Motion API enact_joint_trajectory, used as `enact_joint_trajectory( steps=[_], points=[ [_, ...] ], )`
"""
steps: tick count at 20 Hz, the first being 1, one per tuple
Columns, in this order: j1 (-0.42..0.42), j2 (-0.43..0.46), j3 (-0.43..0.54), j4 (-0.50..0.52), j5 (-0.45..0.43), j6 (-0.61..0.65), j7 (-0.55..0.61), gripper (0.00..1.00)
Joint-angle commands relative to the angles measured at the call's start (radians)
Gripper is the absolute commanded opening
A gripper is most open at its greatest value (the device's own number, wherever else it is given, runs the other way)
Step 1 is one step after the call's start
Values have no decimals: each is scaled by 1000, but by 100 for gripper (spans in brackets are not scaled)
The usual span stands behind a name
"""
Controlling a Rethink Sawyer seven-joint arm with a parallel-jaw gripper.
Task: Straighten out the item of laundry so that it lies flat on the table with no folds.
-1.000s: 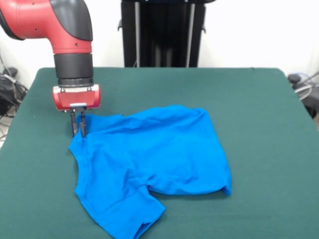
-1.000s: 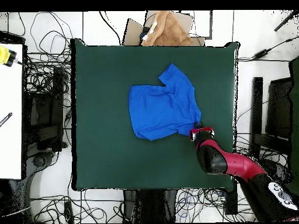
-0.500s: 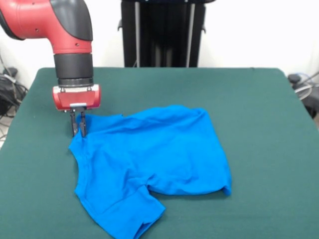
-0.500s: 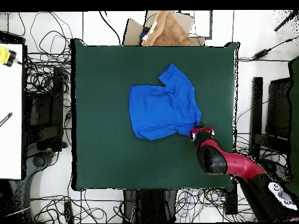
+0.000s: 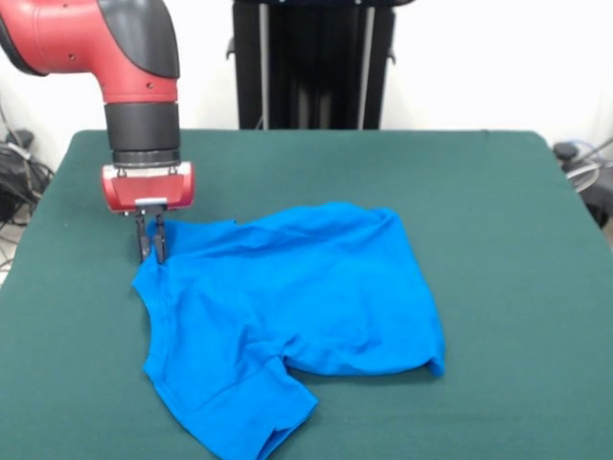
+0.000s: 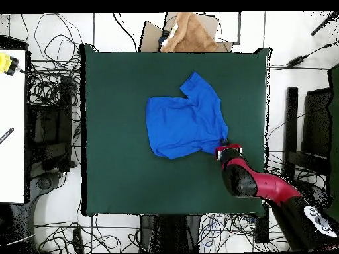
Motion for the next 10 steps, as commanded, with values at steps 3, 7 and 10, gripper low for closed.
enact_joint_trajectory(
  steps=[3,7,10],
  points=[
    [11,45,-91,77,-41,257,21,0],
    [-52,5,-58,79,-53,290,-31,0],
    [-97,12,-19,53,-56,336,-84,0]
  ],
)
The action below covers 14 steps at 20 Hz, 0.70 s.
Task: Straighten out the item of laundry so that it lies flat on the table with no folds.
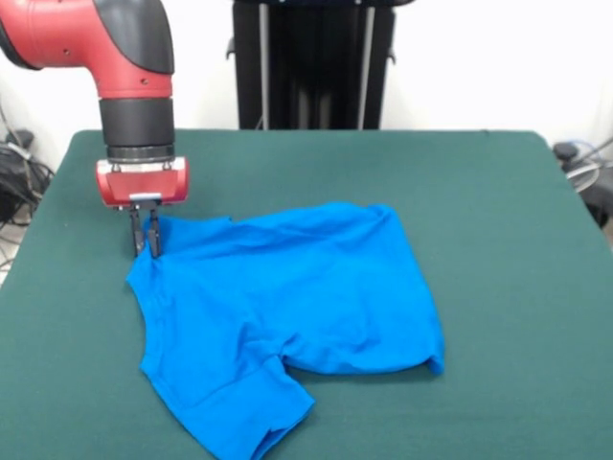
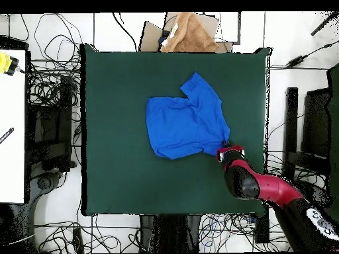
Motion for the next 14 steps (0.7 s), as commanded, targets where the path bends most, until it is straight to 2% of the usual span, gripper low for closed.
enact_joint_trajectory(
  steps=[1,14],
  points=[
    [-91,28,-7,37,-58,321,-96,0],
    [-187,114,87,-69,-100,420,-204,0]
  ],
)
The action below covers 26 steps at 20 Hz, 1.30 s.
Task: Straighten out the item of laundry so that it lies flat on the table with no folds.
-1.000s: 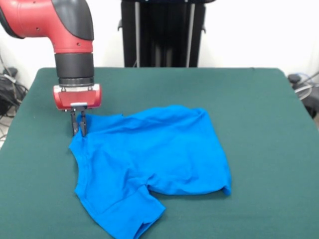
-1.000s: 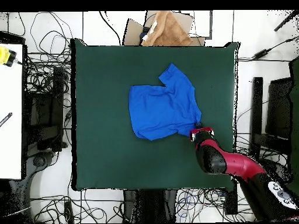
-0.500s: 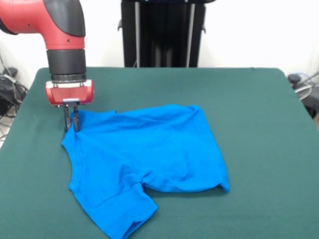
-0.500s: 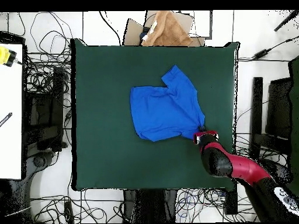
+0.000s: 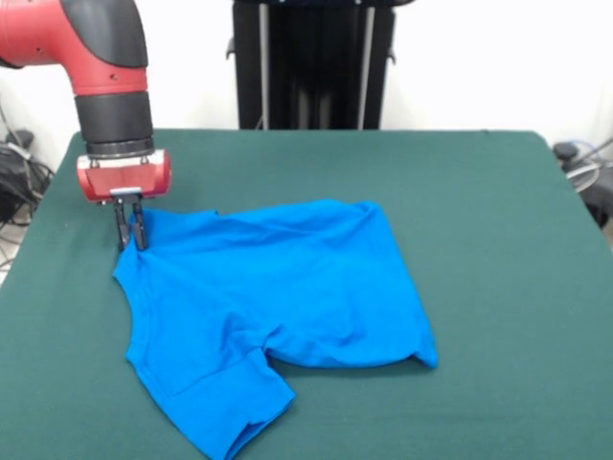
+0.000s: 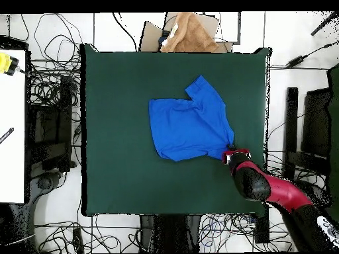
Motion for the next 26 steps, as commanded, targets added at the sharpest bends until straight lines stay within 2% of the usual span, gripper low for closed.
enact_joint_trajectory(
  steps=[1,6,14,17,24,26],
  points=[
    [-65,100,-7,-75,-101,296,-209,0],
    [-87,122,24,-110,-103,344,-247,0],
    [-104,97,65,-144,-89,418,-308,0],
    [-112,119,75,-168,-86,433,-330,0],
    [-111,123,69,-164,-87,423,-324,0],
    [-106,99,58,-142,-87,419,-304,0]
  ],
)
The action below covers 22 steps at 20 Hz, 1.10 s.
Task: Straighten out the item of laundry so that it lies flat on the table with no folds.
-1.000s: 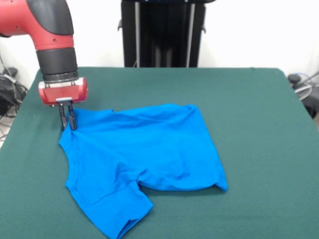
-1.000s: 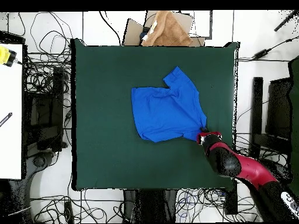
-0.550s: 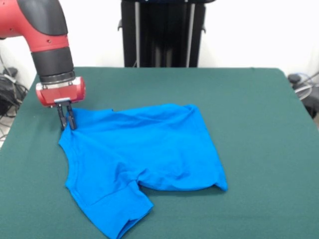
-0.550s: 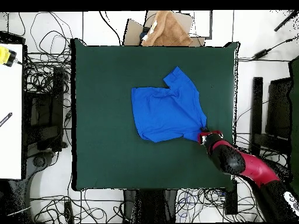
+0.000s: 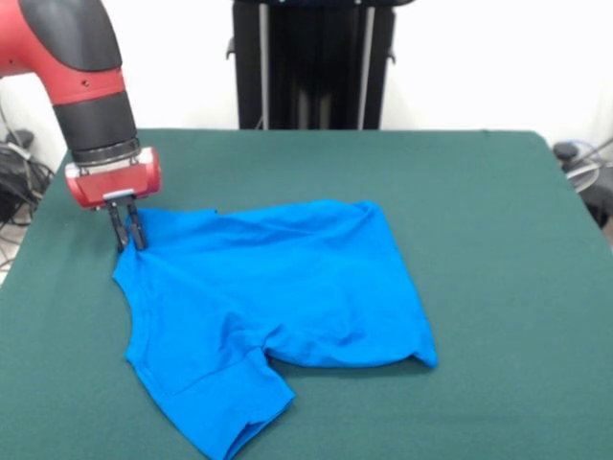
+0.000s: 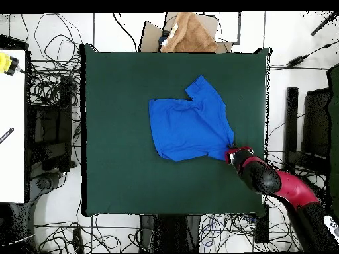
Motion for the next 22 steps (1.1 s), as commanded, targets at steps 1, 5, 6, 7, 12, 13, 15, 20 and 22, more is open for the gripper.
enact_joint_trajectory(
  steps=[1,5,6,7,12,13,15,20,22],
  points=[
    [-3,31,-92,-71,-88,164,-119,0],
    [7,-84,-107,20,-73,163,-65,0],
    [7,-100,-106,30,-66,175,-65,0],
    [7,-118,-104,39,-60,183,-66,0],
    [-11,-200,-86,70,-42,226,-83,0],
    [-17,-207,-80,68,-41,235,-89,0],
    [-31,-213,-71,61,-40,251,-100,0],
    [-58,-219,-54,58,-50,265,-108,0],
    [-62,-255,-44,74,-40,285,-107,0]
  ],
)
